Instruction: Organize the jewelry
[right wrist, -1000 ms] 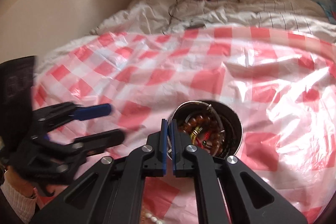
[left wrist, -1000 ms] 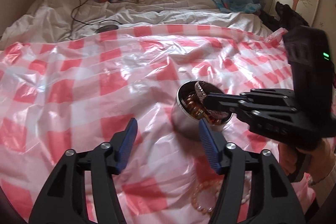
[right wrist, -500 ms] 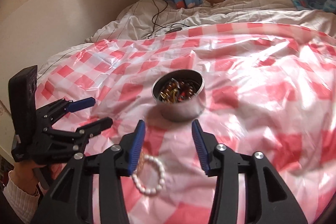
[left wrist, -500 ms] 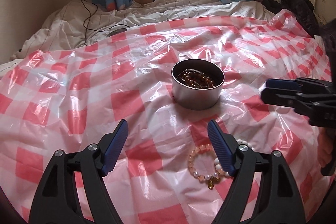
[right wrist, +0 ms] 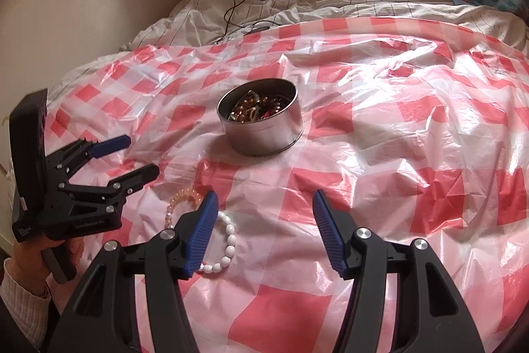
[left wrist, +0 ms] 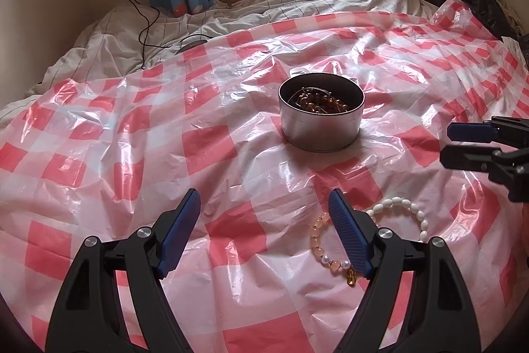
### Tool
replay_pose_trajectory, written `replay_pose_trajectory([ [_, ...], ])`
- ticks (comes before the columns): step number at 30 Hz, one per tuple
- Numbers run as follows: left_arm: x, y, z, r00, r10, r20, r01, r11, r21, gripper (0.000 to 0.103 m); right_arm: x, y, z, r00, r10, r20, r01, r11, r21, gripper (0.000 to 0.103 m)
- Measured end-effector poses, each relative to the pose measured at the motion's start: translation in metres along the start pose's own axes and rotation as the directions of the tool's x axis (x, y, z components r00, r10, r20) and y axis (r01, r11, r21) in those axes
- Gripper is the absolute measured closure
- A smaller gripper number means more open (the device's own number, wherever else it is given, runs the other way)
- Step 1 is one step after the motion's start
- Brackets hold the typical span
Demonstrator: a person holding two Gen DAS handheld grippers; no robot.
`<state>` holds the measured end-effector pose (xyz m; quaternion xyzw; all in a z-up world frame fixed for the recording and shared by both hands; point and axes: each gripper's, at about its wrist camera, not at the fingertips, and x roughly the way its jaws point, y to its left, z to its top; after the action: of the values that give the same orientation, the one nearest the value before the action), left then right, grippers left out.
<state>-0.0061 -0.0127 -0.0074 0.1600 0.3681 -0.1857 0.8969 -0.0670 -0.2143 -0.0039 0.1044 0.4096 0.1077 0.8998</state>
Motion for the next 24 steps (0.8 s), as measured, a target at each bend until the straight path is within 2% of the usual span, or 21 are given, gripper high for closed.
replay_pose_trajectory([
  [9,-0.001,-0.004,-0.001,1.0,0.01,0.004,-0.01,1.0,0.021,0.025,0.006,0.015,-0.007,1.0,-0.007,-0.027,0.005,0.998,-0.066,0.036],
  [13,-0.001,-0.005,-0.002,1.0,0.01,0.007,-0.01,1.0,0.022,0.019,0.007,0.017,-0.008,0.999,0.0,-0.037,-0.003,0.997,-0.078,0.036],
  [20,0.001,-0.001,-0.004,1.0,0.01,0.001,-0.01,1.0,0.018,0.019,0.011,0.025,-0.012,0.998,-0.015,-0.055,0.008,0.992,-0.128,0.036],
  [22,0.003,0.004,-0.004,1.0,-0.015,-0.01,0.015,1.0,0.003,0.019,0.012,0.026,-0.013,0.997,-0.044,-0.057,0.035,0.989,-0.146,0.034],
  [24,0.005,0.013,-0.004,0.997,-0.074,-0.025,0.073,0.996,-0.043,0.018,0.013,0.026,-0.013,0.996,-0.062,-0.057,0.053,0.987,-0.153,0.033],
])
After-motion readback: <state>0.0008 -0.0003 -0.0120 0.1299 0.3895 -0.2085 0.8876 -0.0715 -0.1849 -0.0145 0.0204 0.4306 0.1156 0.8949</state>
